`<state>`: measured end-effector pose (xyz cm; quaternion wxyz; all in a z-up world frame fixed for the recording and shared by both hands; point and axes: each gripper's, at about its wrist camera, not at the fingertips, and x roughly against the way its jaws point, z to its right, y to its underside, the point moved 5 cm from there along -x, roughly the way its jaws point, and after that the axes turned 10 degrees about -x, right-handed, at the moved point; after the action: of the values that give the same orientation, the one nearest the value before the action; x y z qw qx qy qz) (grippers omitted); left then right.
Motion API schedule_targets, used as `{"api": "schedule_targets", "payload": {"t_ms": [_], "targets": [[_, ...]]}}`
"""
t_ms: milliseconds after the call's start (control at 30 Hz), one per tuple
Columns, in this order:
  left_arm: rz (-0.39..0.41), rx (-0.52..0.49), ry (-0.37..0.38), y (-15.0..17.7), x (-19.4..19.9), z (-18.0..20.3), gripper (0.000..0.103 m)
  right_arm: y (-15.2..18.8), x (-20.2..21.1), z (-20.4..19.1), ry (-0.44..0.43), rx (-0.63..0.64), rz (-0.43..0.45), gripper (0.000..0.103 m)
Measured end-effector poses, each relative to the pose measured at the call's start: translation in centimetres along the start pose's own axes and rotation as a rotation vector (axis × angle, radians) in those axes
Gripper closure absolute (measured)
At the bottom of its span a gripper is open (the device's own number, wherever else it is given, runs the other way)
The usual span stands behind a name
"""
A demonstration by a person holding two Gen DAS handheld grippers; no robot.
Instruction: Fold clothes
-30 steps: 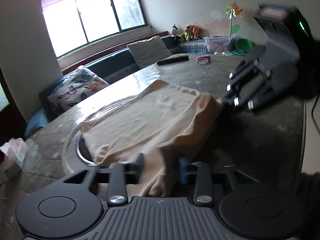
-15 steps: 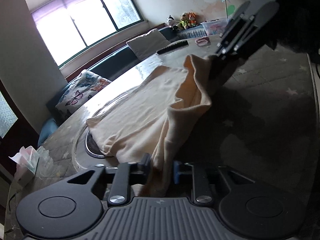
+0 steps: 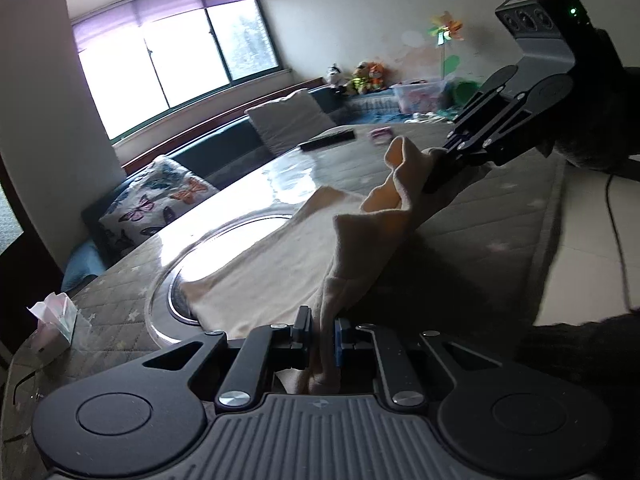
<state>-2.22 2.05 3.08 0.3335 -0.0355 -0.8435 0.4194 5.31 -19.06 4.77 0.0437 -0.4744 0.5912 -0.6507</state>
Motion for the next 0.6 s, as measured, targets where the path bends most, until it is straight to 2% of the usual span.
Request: {"api": "schedule_targets", "payload": {"t_ms": [167, 300, 467, 600], "targets": [[-0.003, 0.006, 0.038, -0.4, 1.8, 1.3, 0.091, 1.0, 3.5, -1.9, -0.032, -0.010, -0.009, 0.097], [0.003, 0.064, 0.032, -1.0, 0.3, -0.6, 0.091, 0.7, 3.3, -1.7, -0.015, -0.010, -0.018, 0.097], [-0.001, 0.140, 0.021, -2.2, -3.5, -4.8, 0.091, -1.8, 1.2, 0.5, -0.001, -0.048, -0.013, 0.097], [-0.043, 0.197, 0.026, -2.7, -8.2, -8.3, 0.091, -4.1, -2.3, 3.6, 0.018, -0.106, -0.039, 0.097]]}}
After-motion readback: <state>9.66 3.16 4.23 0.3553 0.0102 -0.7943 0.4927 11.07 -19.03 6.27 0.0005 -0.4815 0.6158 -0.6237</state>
